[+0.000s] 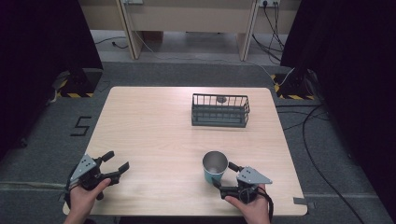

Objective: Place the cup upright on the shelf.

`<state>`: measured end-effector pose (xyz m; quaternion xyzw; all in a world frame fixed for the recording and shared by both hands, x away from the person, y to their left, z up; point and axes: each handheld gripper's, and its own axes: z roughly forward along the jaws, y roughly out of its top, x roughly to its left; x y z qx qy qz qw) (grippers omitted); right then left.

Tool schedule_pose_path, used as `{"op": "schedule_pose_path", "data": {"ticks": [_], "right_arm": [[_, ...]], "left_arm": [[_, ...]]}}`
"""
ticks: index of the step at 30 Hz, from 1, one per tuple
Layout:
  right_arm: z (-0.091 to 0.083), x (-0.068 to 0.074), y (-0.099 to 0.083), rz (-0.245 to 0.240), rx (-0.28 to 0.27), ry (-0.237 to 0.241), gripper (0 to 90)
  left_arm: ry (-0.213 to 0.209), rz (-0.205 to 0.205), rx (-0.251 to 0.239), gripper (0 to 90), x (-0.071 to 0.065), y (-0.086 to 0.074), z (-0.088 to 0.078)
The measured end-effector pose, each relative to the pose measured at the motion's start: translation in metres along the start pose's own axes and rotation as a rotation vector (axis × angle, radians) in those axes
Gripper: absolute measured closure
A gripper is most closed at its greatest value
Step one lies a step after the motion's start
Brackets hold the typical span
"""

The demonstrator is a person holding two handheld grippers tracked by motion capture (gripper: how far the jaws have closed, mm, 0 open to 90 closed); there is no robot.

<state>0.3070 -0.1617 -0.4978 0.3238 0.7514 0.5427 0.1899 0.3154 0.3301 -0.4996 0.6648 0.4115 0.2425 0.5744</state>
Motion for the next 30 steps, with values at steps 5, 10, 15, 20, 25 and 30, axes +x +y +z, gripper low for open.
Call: {"op": "schedule_pose_path", "data": {"ticks": [5,10,15,20,25,30], "right_arm": [[0.012,0.000,0.002,-0.011,0.003,0.001,15.0],[0.021,-0.001,0.002,-0.016,0.009,0.007,14.5],[0.029,-0.002,0.004,-0.015,0.002,0.022,15.8],[0.028,-0.001,0.004,-0.016,-0.004,0.014,17.0],[0.026,-0.002,0.006,-0.008,-0.011,0.018,17.1],[0.022,-0.006,0.015,0.001,-0.042,0.003,17.2]], "left_arm": [[-0.004,-0.001,0.000,14.7,0.000,0.000,0.000],[-0.007,0.000,0.001,14.7,0.000,0.000,0.001],[-0.009,0.001,0.000,14.7,0.000,0.000,0.001],[-0.011,0.001,-0.001,14.8,0.000,0.000,0.001],[-0.012,0.002,-0.002,14.8,-0.001,0.001,0.000],[-0.011,0.001,0.001,14.8,-0.001,0.000,0.001]]}}
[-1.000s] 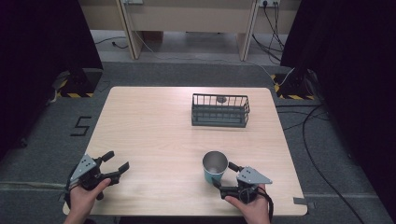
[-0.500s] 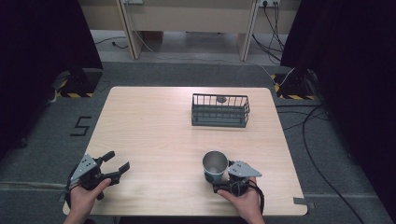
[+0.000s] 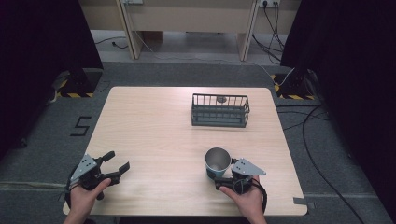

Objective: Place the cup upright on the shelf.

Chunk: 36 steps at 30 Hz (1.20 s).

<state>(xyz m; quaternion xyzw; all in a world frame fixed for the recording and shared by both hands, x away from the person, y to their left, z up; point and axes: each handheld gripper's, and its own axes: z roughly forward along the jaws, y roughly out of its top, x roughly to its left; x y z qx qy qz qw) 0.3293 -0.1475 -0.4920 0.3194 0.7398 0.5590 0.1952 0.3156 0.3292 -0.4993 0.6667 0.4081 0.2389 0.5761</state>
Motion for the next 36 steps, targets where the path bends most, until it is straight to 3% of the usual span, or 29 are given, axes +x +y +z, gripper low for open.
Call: {"op": "schedule_pose_path", "data": {"ticks": [13,36], "right_arm": [[0.000,-0.012,0.022,-0.005,-0.037,-0.044,17.2],[0.016,-0.051,0.066,0.006,-0.073,-0.155,17.2]], "left_arm": [[-0.002,-0.002,-0.002,14.9,0.000,0.000,0.000],[-0.007,-0.004,-0.002,15.0,-0.001,0.000,0.000]]}}
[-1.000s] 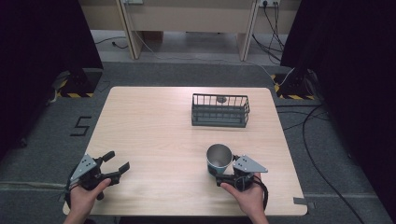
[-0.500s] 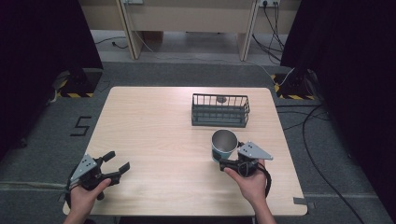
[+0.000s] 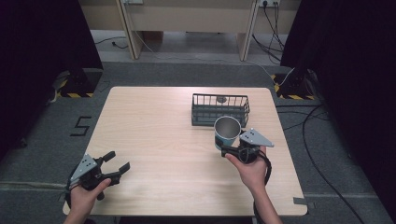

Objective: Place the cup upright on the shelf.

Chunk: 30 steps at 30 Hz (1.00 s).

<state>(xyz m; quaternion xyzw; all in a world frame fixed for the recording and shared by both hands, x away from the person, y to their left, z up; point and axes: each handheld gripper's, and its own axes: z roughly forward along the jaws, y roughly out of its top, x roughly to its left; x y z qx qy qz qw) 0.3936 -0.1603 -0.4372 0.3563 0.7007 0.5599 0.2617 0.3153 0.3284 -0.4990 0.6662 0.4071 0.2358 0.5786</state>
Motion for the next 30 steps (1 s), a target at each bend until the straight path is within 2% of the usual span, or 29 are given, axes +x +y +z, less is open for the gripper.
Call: {"op": "schedule_pose_path", "data": {"ticks": [10,21,30], "right_arm": [[0.014,-0.010,0.015,0.001,0.011,-0.034,17.2],[0.040,-0.027,0.031,0.011,0.015,-0.066,17.2],[0.055,-0.033,0.039,0.011,0.028,-0.084,17.2]], "left_arm": [[-0.004,-0.001,0.001,15.1,0.000,0.000,0.000],[-0.006,-0.004,-0.001,15.1,0.000,0.000,0.000],[-0.007,-0.007,-0.003,15.2,0.000,0.000,0.000]]}}
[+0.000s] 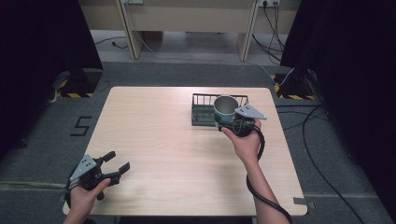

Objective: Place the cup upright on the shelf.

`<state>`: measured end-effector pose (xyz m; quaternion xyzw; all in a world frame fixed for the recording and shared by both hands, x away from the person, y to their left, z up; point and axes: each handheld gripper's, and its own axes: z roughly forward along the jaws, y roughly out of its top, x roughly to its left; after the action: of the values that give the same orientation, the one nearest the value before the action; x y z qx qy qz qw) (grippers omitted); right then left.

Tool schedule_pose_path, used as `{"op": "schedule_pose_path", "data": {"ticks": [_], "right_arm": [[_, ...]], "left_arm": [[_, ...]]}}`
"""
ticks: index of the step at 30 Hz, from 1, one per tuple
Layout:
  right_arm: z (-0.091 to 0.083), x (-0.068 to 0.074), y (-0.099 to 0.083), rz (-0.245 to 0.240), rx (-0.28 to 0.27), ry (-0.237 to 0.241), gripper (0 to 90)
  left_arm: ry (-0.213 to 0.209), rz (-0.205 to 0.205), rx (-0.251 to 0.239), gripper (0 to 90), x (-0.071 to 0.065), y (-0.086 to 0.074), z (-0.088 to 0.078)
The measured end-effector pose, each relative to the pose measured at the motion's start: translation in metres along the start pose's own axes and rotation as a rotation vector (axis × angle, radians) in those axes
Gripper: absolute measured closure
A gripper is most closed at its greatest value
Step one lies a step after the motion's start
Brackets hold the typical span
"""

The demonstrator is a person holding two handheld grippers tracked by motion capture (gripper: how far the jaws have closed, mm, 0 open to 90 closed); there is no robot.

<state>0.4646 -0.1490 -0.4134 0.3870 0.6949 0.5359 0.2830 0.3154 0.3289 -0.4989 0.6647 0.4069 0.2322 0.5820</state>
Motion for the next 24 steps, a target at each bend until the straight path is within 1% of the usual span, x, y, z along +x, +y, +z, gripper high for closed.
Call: {"op": "schedule_pose_path", "data": {"ticks": [5,13,19,24], "right_arm": [[0.009,-0.003,0.007,0.008,-0.002,-0.005,17.2],[0.017,-0.007,0.017,0.017,-0.011,-0.017,17.2],[0.022,-0.008,0.023,0.006,-0.006,-0.030,17.2],[0.027,-0.010,0.027,0.011,-0.005,-0.033,17.2]], "left_arm": [[0.000,0.000,0.001,15.2,0.000,0.000,0.000],[0.001,-0.006,0.000,15.2,0.000,0.000,0.000],[-0.001,-0.005,0.002,15.3,0.000,0.000,0.001],[-0.001,-0.006,0.001,15.3,0.001,0.000,0.001]]}}
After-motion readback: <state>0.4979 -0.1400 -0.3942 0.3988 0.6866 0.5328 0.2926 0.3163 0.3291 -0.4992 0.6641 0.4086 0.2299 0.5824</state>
